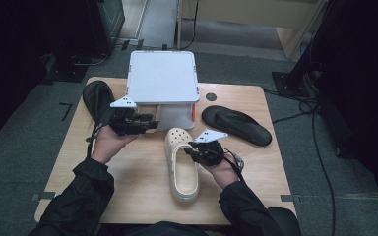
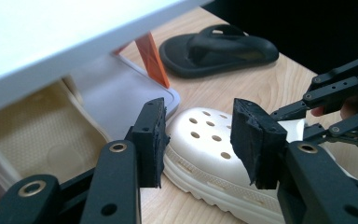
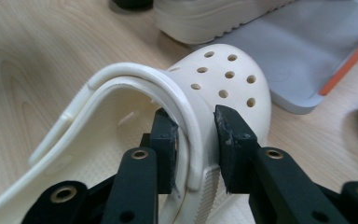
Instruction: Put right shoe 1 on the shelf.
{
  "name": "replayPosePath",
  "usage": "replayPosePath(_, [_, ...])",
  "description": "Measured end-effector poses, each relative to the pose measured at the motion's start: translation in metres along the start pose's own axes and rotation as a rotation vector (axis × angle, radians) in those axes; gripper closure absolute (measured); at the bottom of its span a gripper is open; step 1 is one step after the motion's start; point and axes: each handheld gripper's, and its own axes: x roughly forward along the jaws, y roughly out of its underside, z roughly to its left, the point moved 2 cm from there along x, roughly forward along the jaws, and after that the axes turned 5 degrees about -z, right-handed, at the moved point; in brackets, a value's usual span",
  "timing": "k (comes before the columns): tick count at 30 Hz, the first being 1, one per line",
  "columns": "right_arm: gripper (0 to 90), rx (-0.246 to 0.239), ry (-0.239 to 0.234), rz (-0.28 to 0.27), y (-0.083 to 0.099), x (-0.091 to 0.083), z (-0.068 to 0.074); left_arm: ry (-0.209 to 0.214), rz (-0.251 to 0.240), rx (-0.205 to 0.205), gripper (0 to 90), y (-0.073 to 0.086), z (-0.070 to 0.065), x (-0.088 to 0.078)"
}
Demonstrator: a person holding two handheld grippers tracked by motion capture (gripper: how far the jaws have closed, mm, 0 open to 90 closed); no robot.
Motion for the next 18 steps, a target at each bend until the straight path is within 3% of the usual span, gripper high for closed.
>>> replayPosePath(6, [76.0, 0.025, 0.024, -0.007, -0.008, -0.005, -0.01, -0.005, -0.009, -0.006, 55.6, -0.009, 0.006, -0.004])
replayPosePath(18, [76.2, -0.007, 0.061, -0.031, -0.035, -0.005, -0.019, -0.009, -0.025, -0.002, 56.2, -0.034, 0.015, -0.009])
